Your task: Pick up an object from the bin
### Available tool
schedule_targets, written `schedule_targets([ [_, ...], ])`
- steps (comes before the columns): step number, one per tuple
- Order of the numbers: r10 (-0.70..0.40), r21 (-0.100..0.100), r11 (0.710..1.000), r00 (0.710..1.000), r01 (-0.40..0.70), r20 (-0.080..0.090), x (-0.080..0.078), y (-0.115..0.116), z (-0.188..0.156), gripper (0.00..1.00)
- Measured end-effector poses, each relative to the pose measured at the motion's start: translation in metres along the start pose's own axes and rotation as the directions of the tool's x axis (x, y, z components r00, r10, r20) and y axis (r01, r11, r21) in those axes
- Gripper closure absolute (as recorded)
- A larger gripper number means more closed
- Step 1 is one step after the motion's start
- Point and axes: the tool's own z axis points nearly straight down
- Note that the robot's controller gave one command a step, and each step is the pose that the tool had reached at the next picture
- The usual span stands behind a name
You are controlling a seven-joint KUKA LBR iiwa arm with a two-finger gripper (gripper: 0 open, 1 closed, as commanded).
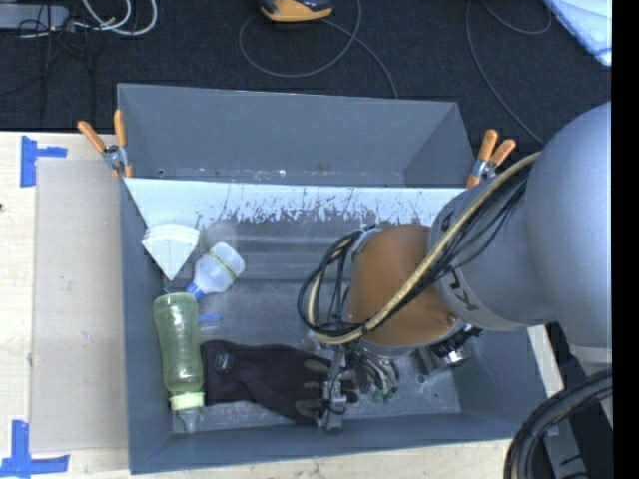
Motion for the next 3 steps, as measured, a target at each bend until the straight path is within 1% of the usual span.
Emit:
schedule_targets([
  [1,0.002,0.0,1.0,1.0,-0.002,-0.002,0.001,0.0,0.0,1.0],
  [2,0.002,0.0,1.0,1.0,-0.002,-0.002,0.001,0.0,0.0,1.0],
  [3,0.012,0.0,1.0,1.0,-0.012,-0.003,0.0,-0.004,-0.134,1.0],
])
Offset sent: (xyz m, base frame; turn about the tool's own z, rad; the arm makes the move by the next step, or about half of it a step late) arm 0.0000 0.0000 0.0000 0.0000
